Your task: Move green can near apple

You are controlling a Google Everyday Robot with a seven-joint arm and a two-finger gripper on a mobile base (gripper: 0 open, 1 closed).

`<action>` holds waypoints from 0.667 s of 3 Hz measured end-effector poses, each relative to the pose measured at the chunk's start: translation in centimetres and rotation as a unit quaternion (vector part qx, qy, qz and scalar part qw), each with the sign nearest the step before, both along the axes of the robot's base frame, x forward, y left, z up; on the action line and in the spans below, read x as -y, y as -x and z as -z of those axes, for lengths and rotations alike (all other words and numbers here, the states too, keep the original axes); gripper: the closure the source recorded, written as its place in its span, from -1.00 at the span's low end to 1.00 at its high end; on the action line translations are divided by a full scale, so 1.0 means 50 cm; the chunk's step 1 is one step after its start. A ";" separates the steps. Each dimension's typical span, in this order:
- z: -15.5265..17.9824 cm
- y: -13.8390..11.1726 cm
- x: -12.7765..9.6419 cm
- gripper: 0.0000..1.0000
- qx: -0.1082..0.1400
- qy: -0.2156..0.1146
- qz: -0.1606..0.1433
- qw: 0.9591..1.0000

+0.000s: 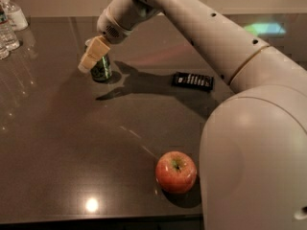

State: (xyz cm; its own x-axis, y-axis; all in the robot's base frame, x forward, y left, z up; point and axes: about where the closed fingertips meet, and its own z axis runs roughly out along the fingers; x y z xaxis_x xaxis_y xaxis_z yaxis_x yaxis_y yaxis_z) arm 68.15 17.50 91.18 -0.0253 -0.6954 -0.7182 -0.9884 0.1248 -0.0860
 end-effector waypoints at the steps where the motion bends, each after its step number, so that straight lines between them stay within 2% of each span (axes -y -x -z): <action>1: 0.007 -0.001 0.002 -0.66 -0.002 0.001 -0.002 1.000; 2: 0.002 0.001 0.011 -0.19 0.000 -0.003 -0.003 1.000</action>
Offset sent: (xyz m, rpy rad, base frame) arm -0.0014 -0.0195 0.0102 0.0250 -0.0173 -0.0003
